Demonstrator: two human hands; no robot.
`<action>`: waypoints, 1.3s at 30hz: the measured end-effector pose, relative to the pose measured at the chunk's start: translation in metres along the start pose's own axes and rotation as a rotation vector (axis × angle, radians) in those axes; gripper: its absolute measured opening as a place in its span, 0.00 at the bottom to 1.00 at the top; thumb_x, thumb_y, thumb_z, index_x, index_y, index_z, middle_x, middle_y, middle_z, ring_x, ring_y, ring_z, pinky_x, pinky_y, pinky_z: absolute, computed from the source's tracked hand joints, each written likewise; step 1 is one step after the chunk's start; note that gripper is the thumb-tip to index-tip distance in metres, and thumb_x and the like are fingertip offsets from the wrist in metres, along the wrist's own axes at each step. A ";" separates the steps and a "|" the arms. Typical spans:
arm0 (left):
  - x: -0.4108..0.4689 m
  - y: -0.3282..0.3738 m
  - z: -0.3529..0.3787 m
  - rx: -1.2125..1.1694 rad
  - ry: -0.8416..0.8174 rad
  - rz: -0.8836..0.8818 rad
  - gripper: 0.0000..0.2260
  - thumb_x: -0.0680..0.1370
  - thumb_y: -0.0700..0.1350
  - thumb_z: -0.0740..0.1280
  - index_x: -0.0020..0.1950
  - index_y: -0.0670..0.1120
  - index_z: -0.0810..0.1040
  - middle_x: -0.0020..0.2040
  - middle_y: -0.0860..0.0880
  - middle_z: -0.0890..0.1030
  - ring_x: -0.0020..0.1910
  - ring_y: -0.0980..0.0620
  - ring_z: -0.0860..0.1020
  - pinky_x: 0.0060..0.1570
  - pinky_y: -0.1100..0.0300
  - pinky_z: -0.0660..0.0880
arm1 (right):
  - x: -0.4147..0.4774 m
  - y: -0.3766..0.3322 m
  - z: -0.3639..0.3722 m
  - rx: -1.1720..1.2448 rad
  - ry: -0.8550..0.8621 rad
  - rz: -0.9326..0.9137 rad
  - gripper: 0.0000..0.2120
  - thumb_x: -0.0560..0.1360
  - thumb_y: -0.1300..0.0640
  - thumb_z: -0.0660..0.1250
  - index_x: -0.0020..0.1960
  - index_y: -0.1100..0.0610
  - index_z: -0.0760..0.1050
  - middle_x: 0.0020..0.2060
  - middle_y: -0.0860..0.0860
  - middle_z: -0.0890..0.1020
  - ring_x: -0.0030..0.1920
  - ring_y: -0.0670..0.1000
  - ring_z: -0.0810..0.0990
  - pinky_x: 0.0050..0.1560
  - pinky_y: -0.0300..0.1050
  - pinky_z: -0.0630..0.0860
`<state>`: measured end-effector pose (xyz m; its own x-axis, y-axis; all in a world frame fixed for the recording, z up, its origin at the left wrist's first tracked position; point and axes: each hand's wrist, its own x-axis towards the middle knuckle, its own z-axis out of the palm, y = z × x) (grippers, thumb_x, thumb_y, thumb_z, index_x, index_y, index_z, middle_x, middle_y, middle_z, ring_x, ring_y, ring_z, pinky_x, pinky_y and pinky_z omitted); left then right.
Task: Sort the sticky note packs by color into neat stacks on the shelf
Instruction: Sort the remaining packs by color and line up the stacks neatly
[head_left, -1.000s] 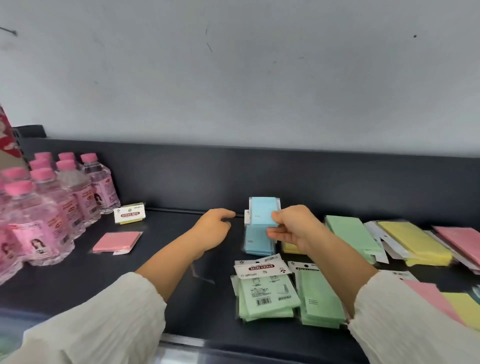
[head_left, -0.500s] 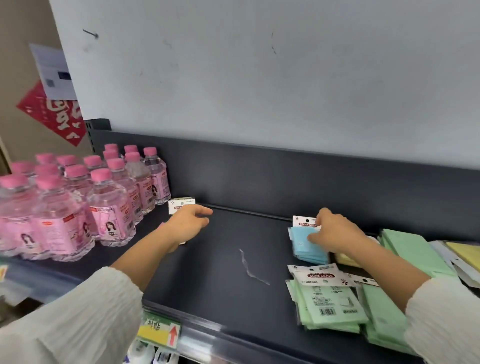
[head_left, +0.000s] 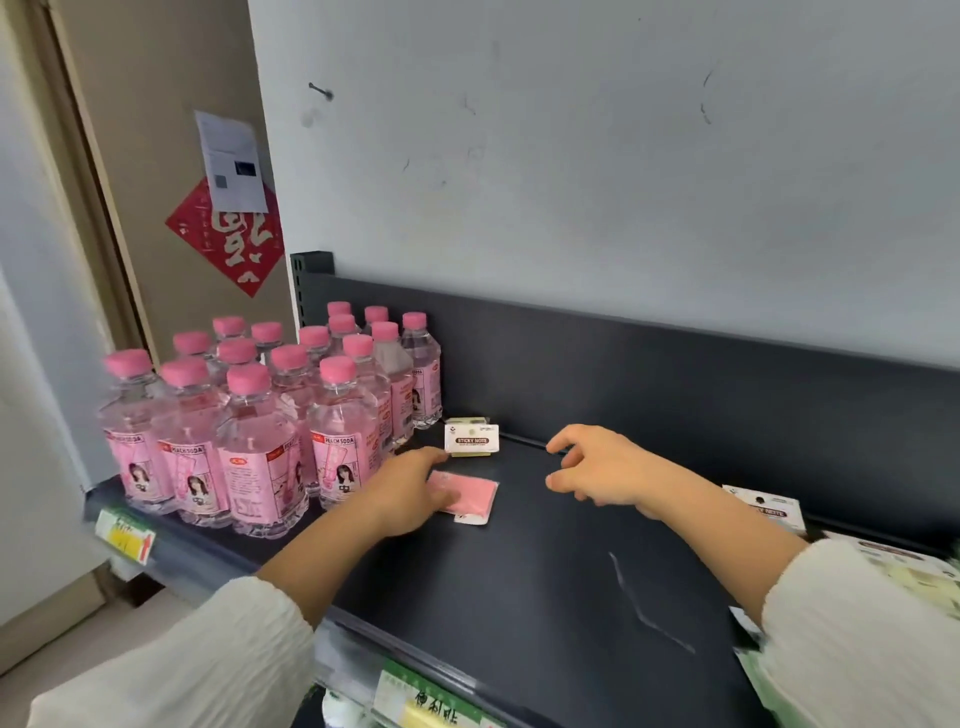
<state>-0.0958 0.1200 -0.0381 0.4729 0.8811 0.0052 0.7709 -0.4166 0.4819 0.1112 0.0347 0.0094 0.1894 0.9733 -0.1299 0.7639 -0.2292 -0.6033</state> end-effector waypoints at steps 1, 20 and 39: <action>0.003 0.000 0.002 0.001 -0.019 0.010 0.27 0.77 0.51 0.66 0.74 0.47 0.63 0.72 0.48 0.68 0.69 0.48 0.68 0.67 0.59 0.63 | 0.008 -0.005 0.005 0.006 -0.005 -0.006 0.23 0.74 0.56 0.68 0.67 0.52 0.68 0.59 0.51 0.74 0.48 0.50 0.76 0.46 0.41 0.72; 0.017 0.001 0.008 0.038 -0.016 -0.006 0.22 0.77 0.53 0.67 0.66 0.45 0.68 0.62 0.44 0.69 0.62 0.44 0.72 0.60 0.55 0.68 | 0.113 -0.021 0.065 -0.477 0.194 -0.161 0.16 0.75 0.56 0.65 0.63 0.57 0.71 0.60 0.57 0.77 0.57 0.58 0.77 0.55 0.50 0.76; 0.011 0.064 0.006 -0.635 -0.067 0.248 0.19 0.75 0.57 0.66 0.61 0.47 0.78 0.54 0.51 0.81 0.52 0.51 0.80 0.58 0.55 0.76 | -0.011 0.001 -0.033 0.761 0.281 -0.047 0.01 0.79 0.59 0.62 0.50 0.57 0.71 0.46 0.56 0.84 0.40 0.52 0.85 0.36 0.44 0.81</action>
<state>-0.0384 0.1018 -0.0120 0.6443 0.7524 0.1372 0.2467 -0.3742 0.8939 0.1303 0.0237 0.0360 0.3924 0.9184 0.0506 0.1652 -0.0163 -0.9861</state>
